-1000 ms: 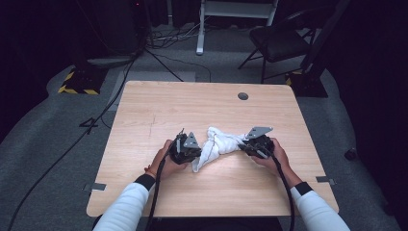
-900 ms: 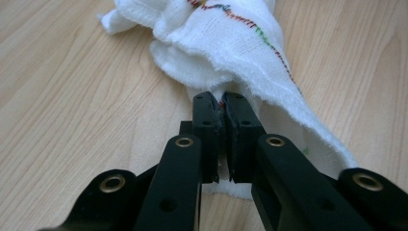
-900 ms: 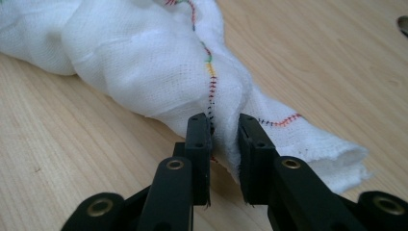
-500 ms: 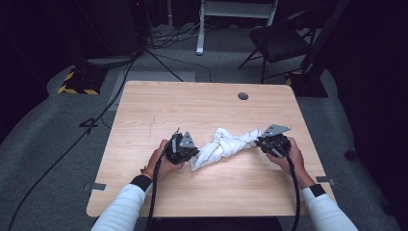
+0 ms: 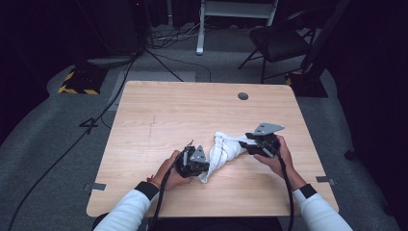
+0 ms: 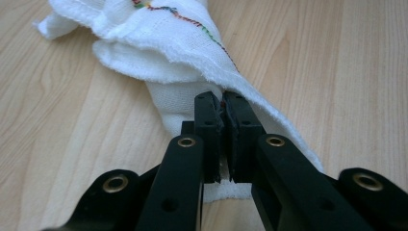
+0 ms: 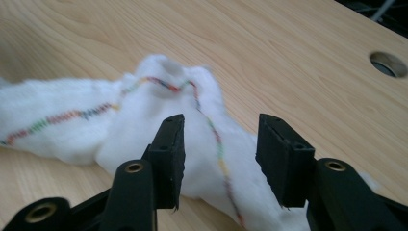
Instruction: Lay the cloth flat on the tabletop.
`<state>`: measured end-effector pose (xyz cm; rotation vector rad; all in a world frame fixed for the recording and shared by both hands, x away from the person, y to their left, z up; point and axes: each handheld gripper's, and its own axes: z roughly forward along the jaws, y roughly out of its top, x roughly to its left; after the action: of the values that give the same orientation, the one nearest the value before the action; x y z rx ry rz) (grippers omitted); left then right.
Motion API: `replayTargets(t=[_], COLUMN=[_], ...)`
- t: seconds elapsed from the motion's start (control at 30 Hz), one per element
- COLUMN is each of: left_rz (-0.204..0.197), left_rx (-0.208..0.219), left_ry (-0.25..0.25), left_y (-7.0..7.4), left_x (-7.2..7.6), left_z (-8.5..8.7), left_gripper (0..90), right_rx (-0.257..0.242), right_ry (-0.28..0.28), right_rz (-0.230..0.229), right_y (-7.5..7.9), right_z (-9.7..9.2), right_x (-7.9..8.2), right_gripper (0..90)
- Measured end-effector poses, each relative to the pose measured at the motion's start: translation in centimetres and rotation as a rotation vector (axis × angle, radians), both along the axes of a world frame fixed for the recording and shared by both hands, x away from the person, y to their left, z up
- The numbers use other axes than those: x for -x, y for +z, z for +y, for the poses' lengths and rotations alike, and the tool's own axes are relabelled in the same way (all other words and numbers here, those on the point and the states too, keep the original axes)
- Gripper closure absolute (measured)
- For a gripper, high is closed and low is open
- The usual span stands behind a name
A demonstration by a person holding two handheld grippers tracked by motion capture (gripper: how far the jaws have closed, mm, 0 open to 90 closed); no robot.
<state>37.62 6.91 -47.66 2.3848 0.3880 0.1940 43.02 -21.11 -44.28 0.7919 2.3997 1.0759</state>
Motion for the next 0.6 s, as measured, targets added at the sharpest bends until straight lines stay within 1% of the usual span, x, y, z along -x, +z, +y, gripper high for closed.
replayTargets(t=[0.07, 0.1, 0.13, 0.17, 0.23, 0.27, 0.3, 0.33, 0.37, 0.4, 0.43, 0.47, 0.5, 0.57, 0.6], left_rz=[0.004, 0.004, 0.009, 0.008, 0.01, 0.01, 0.01, 0.01, 0.013, 0.011, 0.008, 0.009, 0.013, 0.015, 0.013], left_rx=[-0.002, -0.002, -0.011, -0.015, -0.019, -0.019, -0.02, -0.02, -0.028, -0.028, -0.029, -0.028, -0.03, -0.028, -0.028], left_ry=[-0.005, -0.005, -0.008, -0.006, -0.009, -0.009, -0.009, -0.009, -0.011, -0.011, -0.013, -0.01, -0.008, -0.008, -0.007], left_y=[-0.2, -0.2, -0.4, -0.5, -0.6, -0.6, -0.7, -0.7, -0.7, -0.8, -0.8, -0.8, -0.8, -0.8, -0.8], left_x=[0.1, 0.1, 0.1, 0.1, 0.1, 0.1, 0.1, 0.1, 0.1, 0.1, 0.0, 0.0, 0.0, 0.0, 0.0], left_z=[-0.3, -0.3, -0.5, -0.6, -0.6, -0.6, -0.7, -0.7, -0.7, -0.7, -0.7, -0.6, -0.6, -0.6, -0.6], left_gripper=[84.7, 84.6, 84.6, 84.6, 84.6, 84.6, 84.6, 84.6, 84.5, 84.6, 84.5, 84.5, 84.5, 84.5, 84.5], right_rx=[0.002, 0.002, 0.021, 0.027, 0.037, 0.037, 0.033, 0.033, 0.054, 0.067, 0.089, 0.09, 0.082, 0.085, 0.086], right_ry=[0.033, 0.033, 0.06, 0.073, 0.075, 0.075, 0.074, 0.074, 0.072, 0.069, 0.063, 0.063, 0.066, 0.076, 0.082], right_rz=[0.007, 0.007, 0.012, 0.016, 0.027, 0.027, 0.044, 0.044, 0.053, 0.056, 0.058, 0.068, 0.079, 0.067, 0.048], right_y=[-0.2, -0.2, -0.5, -0.6, -0.9, -0.9, -1.1, -1.1, -1.4, -1.6, -1.9, -2.1, -2.3, -2.3, -2.1], right_z=[1.4, 1.4, 2.9, 3.5, 4.7, 4.7, 5.5, 5.5, 6.2, 6.4, 6.7, 6.7, 6.7, 6.7, 6.6], right_x=[0.2, 0.2, 0.3, 0.2, 0.0, 0.0, -0.4, -0.4, -0.7, -0.7, -0.9, -1.0, -1.1, -0.9, -0.7], right_gripper=[50.4, 50.4, 48.8, 48.5, 48.2, 48.2, 48.7, 48.7, 53.7, 56.3, 60.7, 64.4, 71.0, 77.7, 80.5])
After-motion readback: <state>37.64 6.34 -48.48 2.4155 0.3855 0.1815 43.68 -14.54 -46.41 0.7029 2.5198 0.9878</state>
